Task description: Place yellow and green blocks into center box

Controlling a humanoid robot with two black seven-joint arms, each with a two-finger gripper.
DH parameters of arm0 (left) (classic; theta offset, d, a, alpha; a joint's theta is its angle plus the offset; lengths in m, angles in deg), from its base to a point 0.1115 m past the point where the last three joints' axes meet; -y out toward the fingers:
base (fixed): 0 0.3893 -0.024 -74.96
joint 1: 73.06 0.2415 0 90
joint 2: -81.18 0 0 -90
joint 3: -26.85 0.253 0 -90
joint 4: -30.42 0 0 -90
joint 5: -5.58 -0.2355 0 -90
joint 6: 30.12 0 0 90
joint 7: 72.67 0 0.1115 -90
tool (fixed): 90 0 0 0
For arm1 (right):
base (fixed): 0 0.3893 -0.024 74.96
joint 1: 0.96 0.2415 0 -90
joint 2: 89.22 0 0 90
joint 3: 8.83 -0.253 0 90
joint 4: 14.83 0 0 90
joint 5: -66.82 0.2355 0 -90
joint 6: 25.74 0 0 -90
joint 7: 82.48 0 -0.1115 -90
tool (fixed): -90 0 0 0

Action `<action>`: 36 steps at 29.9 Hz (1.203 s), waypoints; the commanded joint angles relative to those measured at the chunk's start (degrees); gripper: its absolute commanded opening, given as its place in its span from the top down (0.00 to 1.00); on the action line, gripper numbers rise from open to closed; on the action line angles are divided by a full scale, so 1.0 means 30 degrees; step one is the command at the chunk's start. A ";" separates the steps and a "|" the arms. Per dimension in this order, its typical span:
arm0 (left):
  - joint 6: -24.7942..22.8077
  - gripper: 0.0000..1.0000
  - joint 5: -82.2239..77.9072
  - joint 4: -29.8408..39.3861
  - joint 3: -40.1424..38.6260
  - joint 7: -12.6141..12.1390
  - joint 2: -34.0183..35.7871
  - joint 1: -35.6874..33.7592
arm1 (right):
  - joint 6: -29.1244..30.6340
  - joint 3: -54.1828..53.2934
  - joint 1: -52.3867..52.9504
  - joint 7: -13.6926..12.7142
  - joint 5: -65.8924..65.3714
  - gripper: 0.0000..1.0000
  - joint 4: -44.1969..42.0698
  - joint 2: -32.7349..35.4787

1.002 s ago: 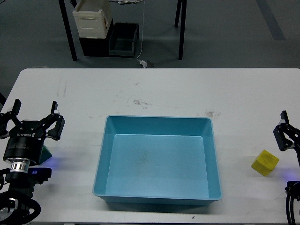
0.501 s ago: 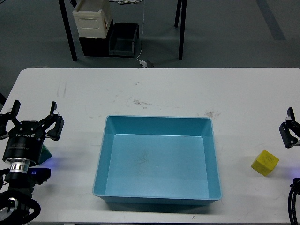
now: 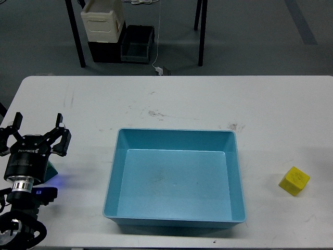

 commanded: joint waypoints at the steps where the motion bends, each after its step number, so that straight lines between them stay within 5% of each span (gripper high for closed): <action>1: 0.0028 0.00 0.0002 0.0002 -0.0017 -0.0001 -0.0057 0.0004 | 0.1677 0.3051 0.2542 0.0324 -0.2715 0.00 -0.0401 0.2587; 4: 0.0028 0.00 0.0002 -0.0056 -0.0046 -0.0001 -0.0115 0.0004 | 0.2265 0.5159 0.4419 0.2513 -0.6458 0.00 -0.1102 0.4285; 9: -0.0001 0.00 0.0031 -0.0584 -0.0075 -0.0001 -0.0611 -0.0026 | 0.2412 0.9786 0.7465 0.9161 -1.2823 0.00 -0.1281 0.8590; 11: -0.0030 0.00 0.0031 -0.0759 -0.0075 -0.0001 -0.0760 -0.0026 | 0.2412 1.1633 0.8491 1.0362 -1.3618 0.00 -0.1164 0.9794; 19: -0.0001 0.00 0.0031 -0.0848 -0.0105 -0.0001 -0.0848 -0.0026 | 0.2412 1.6121 1.1101 1.0362 -1.6452 0.00 0.0328 1.3841; 25: -0.0001 0.00 0.0002 -0.0906 -0.0105 -0.0001 -0.0848 -0.0055 | 0.2412 1.8405 1.1250 1.0362 -2.2112 0.00 0.0448 1.3843; 36: -0.0001 0.00 0.0002 -0.1229 -0.0105 -0.0001 -0.1258 -0.0084 | 0.2412 2.0958 1.1338 1.0362 -2.2906 0.01 0.0156 1.3317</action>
